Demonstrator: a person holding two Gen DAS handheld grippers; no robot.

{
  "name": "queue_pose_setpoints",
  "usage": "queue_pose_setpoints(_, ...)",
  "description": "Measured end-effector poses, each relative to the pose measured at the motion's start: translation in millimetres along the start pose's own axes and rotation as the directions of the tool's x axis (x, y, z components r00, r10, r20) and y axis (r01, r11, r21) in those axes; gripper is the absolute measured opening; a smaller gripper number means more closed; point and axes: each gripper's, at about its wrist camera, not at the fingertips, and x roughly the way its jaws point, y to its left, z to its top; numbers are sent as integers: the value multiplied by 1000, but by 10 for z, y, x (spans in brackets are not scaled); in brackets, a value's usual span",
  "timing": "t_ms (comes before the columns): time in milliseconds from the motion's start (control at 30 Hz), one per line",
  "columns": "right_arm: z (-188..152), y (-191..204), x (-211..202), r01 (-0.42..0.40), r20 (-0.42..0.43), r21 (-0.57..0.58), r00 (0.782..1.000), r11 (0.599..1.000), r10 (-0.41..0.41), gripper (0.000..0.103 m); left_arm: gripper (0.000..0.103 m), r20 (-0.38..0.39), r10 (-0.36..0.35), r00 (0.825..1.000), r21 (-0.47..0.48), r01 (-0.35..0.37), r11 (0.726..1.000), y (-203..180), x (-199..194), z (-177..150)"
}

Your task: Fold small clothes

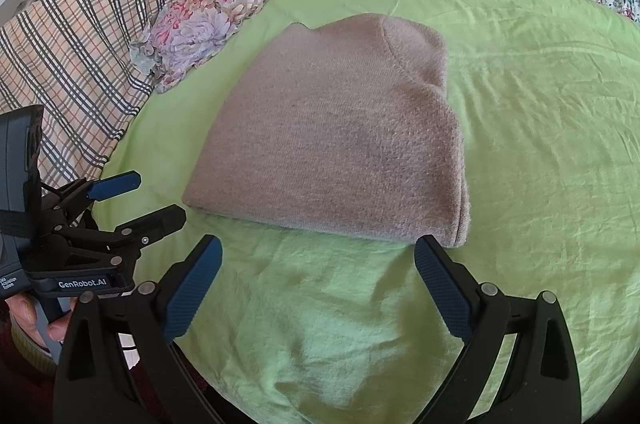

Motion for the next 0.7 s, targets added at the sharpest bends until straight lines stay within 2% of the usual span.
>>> queue_pose_setpoints(333,149,125,2,1,12,-30,1000,1000,0,97,95,23,11,1000,9,-12,1000,3,-48,142)
queue_pose_setpoints(700,266,67,15,7,25,-22,1000,1000,-6,97,95,24,15,1000,6,-15,1000,-9,5,256)
